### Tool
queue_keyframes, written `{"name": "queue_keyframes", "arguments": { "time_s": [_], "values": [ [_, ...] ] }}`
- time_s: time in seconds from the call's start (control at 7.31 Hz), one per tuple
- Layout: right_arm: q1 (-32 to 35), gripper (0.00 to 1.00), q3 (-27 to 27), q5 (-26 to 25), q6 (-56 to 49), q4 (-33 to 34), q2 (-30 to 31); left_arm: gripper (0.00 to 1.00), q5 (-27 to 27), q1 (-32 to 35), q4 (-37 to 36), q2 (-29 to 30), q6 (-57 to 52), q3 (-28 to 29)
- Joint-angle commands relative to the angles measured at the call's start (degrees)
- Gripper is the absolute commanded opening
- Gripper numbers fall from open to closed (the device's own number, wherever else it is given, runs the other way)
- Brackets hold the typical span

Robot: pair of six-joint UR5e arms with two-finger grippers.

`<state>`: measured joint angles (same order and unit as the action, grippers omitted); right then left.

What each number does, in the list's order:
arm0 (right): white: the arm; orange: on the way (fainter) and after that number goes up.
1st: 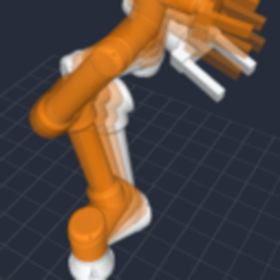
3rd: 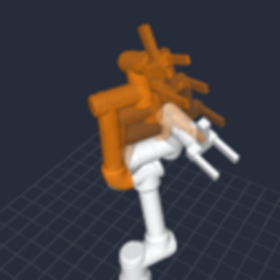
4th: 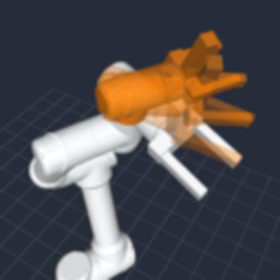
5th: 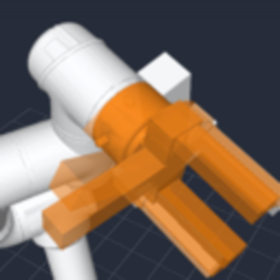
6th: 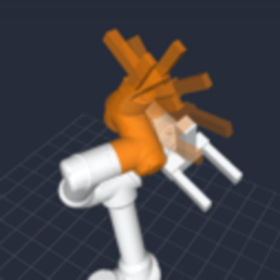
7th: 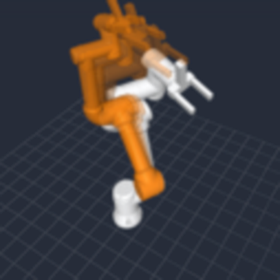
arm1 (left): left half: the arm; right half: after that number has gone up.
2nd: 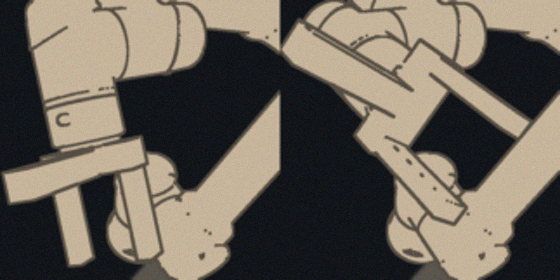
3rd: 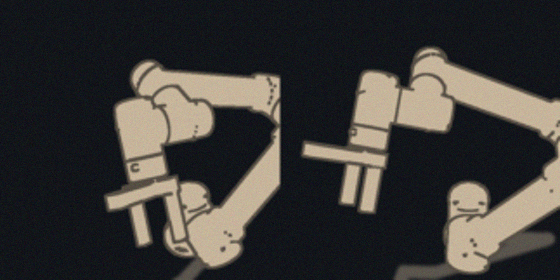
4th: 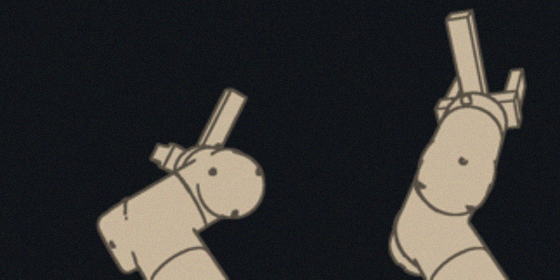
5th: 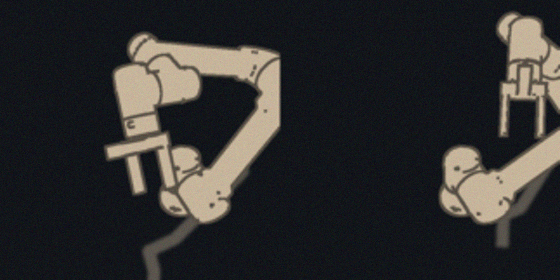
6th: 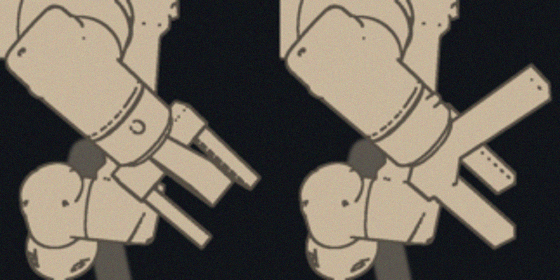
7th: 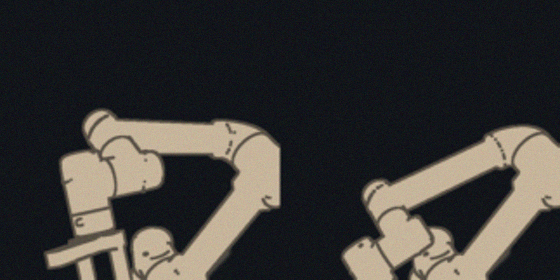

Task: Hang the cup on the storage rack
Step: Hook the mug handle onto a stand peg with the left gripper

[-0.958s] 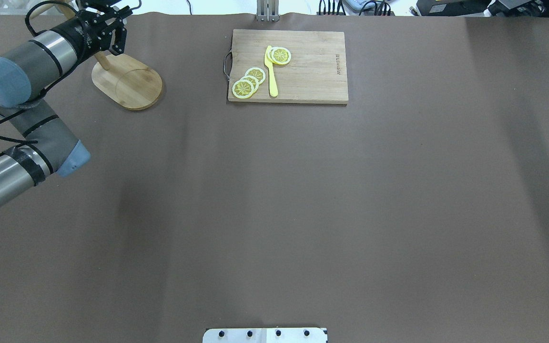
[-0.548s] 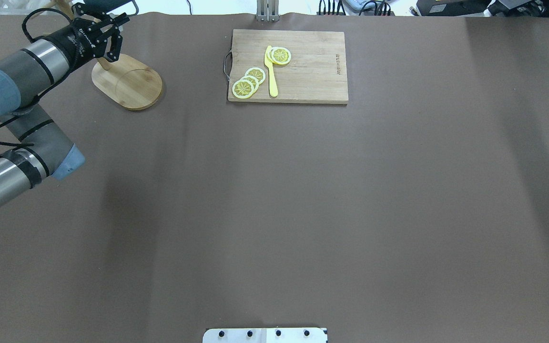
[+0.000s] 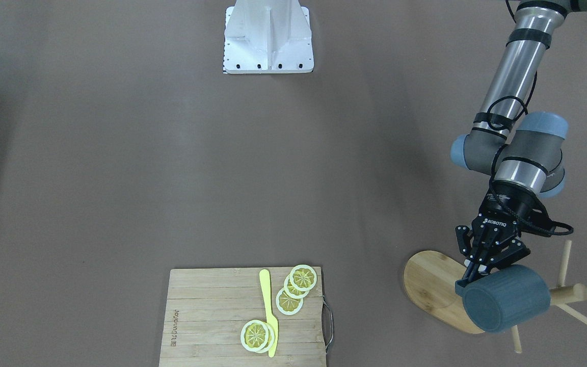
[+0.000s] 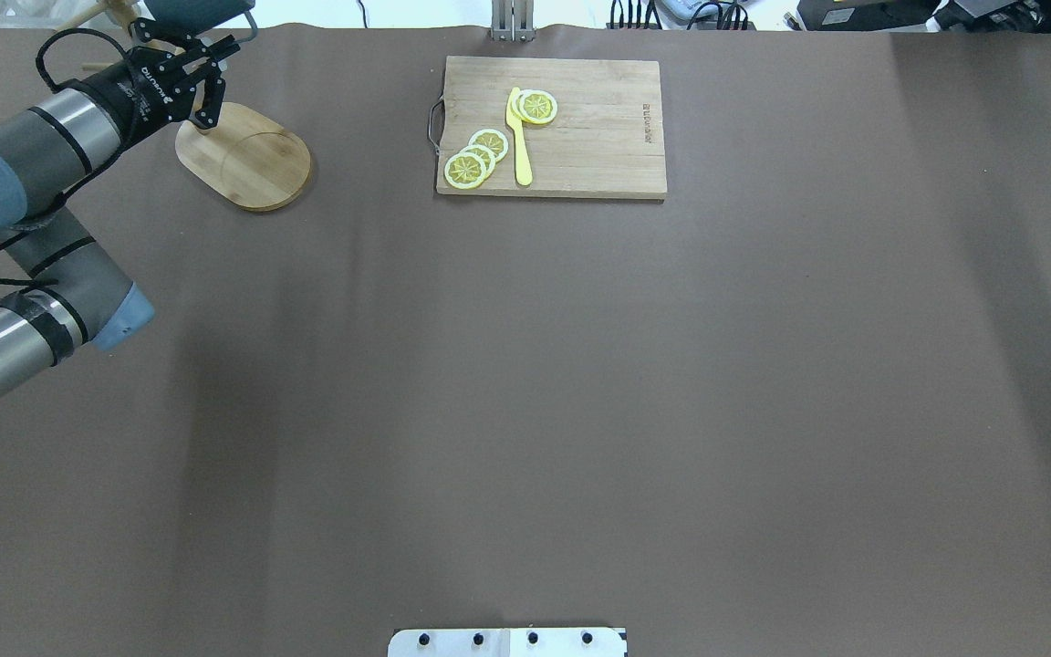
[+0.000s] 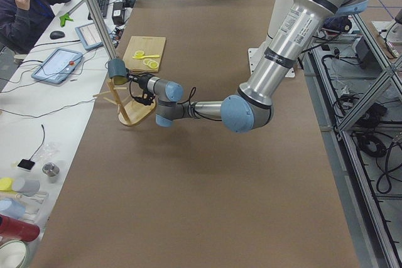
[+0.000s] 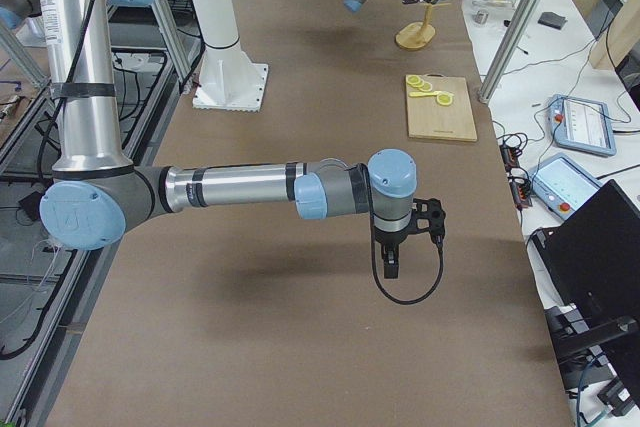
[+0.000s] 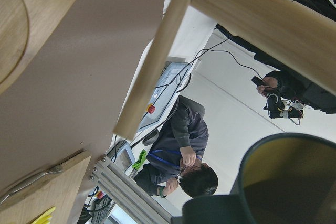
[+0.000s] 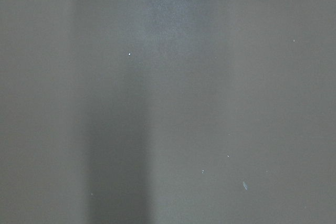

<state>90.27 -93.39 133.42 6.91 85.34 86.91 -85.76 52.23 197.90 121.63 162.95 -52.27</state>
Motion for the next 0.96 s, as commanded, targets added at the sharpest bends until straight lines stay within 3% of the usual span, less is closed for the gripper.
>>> {"name": "queue_keyframes", "arguments": {
  "time_s": [0.0, 0.82],
  "values": [
    [0.0, 1.0, 0.0, 0.0, 0.0, 0.0, 0.0, 0.0, -0.5, 0.2, 0.7, -0.1, 0.0, 0.7],
    [0.0, 1.0, 0.0, 0.0, 0.0, 0.0, 0.0, 0.0, -0.6, 0.2, 1.7, 0.0, 0.1, 1.8]
  ]
}}
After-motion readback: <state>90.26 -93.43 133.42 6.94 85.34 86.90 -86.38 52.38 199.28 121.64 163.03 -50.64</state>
